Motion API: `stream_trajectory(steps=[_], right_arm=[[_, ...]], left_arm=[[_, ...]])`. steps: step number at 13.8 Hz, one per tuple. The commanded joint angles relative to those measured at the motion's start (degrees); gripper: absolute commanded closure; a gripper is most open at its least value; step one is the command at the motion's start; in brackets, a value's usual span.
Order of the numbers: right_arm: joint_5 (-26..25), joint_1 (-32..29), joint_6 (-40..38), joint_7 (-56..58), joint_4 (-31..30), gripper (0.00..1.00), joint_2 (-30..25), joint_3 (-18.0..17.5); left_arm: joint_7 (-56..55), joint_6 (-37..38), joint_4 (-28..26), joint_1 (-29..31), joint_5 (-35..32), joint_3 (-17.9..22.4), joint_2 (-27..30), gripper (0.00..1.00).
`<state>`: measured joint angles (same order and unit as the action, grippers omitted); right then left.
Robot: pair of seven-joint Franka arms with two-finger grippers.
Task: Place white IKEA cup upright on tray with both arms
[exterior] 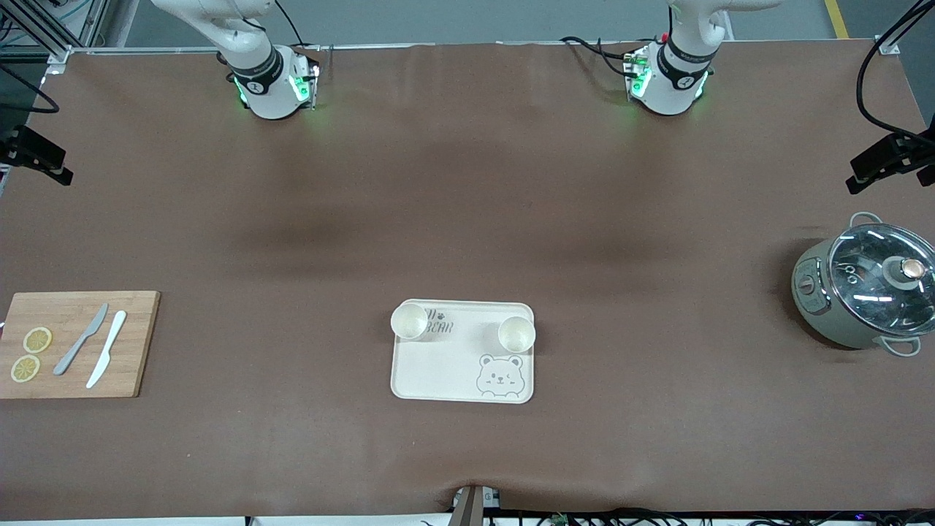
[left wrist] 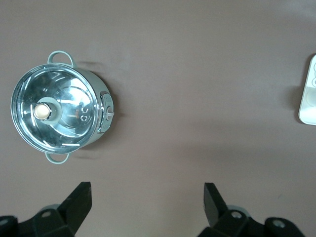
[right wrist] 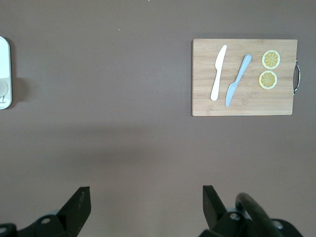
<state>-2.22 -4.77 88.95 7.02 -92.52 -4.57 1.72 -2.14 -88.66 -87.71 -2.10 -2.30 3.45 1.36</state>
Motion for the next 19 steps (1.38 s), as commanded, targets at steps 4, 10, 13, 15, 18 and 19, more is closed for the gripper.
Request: stream_trajectory(steps=[4,10,13,15,18,19], right_arm=[[0.29,1.95,-3.34,0.36,2.52,0.0,0.53,-0.48],[0.38,2.22,-4.84,0.36,2.43,0.0,0.44,-0.84],[0.47,2.04,-4.84,0.36,2.43,0.0,0.44,-0.75],[0.47,2.04,-4.75,0.36,2.43,0.0,0.53,-0.66],[0.47,1.95,-5.97,0.53,2.43,0.0,0.53,-0.57],[0.47,1.87,-6.16,0.36,2.43,0.0,0.53,-0.57]], left_arm=[[2.05,0.59,-0.61,-0.45,0.1,-1.86,1.01,0.0],[2.14,0.59,-0.7,0.07,-2.89,-4.15,1.1,0.0],[2.14,0.59,-1.05,0.07,-2.8,-4.24,1.28,0.0],[2.14,0.33,-1.41,0.08,-2.8,-4.24,1.54,0.0],[2.14,-0.28,-2.37,0.08,-2.71,-4.24,2.33,0.0],[2.14,-0.81,-3.24,0.08,-2.54,-4.24,2.68,0.0]])
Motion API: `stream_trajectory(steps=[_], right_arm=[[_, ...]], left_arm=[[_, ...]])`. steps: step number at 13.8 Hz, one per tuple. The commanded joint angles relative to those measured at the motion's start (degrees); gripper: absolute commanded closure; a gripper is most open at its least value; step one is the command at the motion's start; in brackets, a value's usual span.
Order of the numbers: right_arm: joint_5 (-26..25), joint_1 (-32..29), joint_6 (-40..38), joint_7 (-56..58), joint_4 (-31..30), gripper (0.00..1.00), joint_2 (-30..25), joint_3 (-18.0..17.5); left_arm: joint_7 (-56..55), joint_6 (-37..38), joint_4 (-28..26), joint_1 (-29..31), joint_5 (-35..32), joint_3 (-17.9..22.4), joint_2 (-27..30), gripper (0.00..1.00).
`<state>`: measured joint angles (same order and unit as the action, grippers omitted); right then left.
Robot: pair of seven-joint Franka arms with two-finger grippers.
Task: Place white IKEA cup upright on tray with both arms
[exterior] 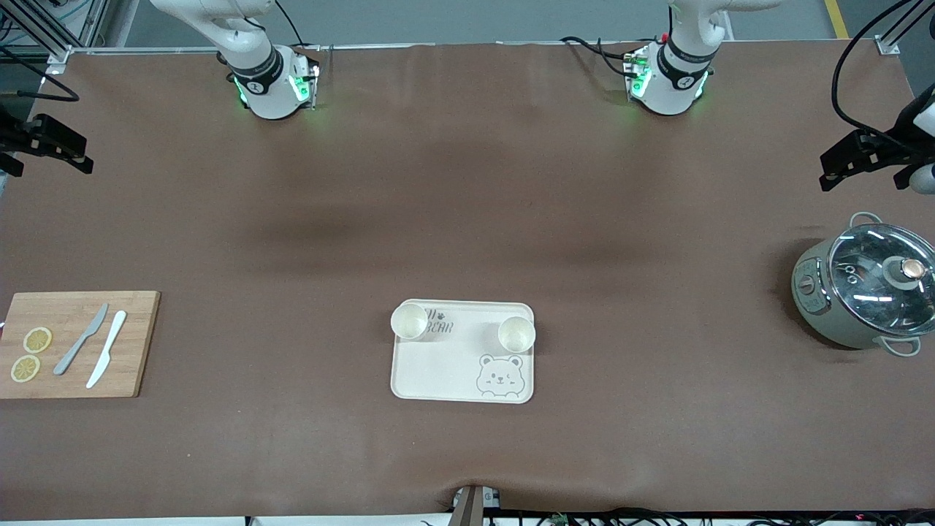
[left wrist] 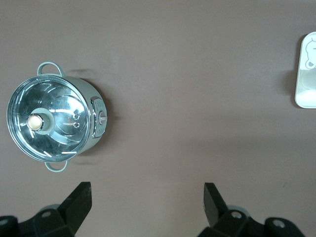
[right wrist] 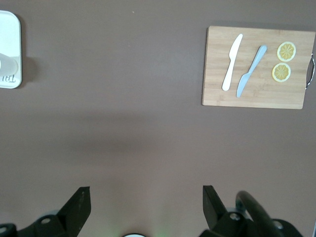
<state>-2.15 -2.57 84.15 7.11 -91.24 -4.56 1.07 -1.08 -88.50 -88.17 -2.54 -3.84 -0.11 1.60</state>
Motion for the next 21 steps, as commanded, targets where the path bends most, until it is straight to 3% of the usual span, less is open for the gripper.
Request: stream_trajectory(steps=[1,4,21], right_arm=[[0.39,-0.33,-1.53,0.27,1.07,0.0,0.52,0.08],[0.39,-0.51,-3.46,0.36,1.16,0.0,0.52,0.16],[0.48,0.11,-4.25,0.27,1.07,0.0,0.61,-0.01]], left_arm=[[1.08,-1.76,-4.01,0.6,-0.9,-0.68,3.49,0.0],[1.08,-5.45,-8.67,0.69,-0.55,-0.5,6.48,0.0],[2.4,-3.8,-7.1,0.16,3.75,-0.5,5.34,0.0]])
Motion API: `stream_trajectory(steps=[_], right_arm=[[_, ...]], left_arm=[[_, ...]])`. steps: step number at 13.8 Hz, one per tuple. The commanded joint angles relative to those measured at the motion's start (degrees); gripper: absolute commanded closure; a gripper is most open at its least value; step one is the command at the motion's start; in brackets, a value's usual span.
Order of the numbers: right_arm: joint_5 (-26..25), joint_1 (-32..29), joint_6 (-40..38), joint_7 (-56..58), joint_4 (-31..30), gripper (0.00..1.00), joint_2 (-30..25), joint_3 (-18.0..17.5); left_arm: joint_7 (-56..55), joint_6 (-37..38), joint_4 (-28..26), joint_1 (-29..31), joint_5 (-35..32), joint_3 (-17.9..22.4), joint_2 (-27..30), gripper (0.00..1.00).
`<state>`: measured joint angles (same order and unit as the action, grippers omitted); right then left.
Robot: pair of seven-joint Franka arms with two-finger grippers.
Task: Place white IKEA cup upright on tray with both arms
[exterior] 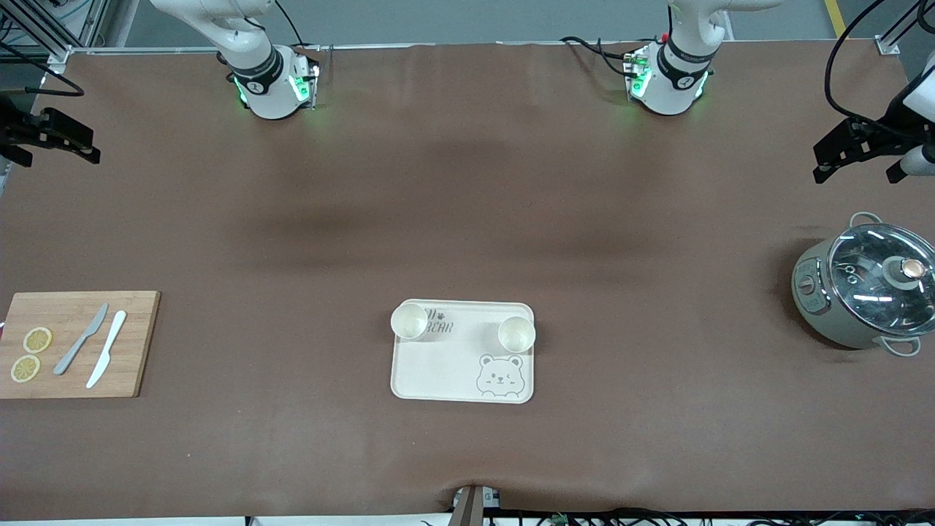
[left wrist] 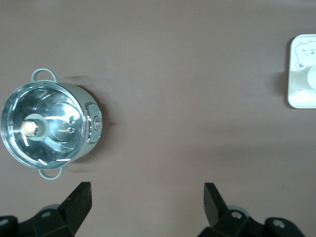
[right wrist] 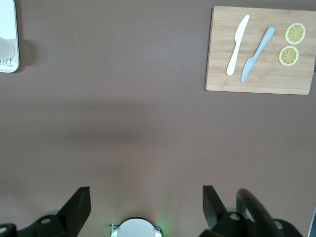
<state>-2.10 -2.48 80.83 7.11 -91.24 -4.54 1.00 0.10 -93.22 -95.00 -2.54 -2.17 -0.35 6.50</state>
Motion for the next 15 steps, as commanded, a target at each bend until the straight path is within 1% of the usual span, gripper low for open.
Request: stream_trajectory(steps=[1,10,12,15], right_arm=[[0.43,0.1,-0.94,0.27,1.07,0.0,0.58,0.05],[0.43,0.01,-0.94,0.27,1.07,0.0,0.58,0.05],[0.43,-0.07,-0.94,0.27,1.07,0.0,0.58,0.05],[0.43,0.01,-0.94,0.27,1.07,0.0,0.58,0.05]], left_arm=[[1.21,1.8,-0.27,0.08,2.35,-0.27,0.45,0.0],[0.86,2.08,2.28,0.08,2.35,-0.45,-0.87,0.0],[0.86,4.17,2.45,-0.01,2.18,-0.53,-0.7,0.0],[0.86,7.08,4.39,-0.09,2.17,-0.53,-0.7,0.0]])
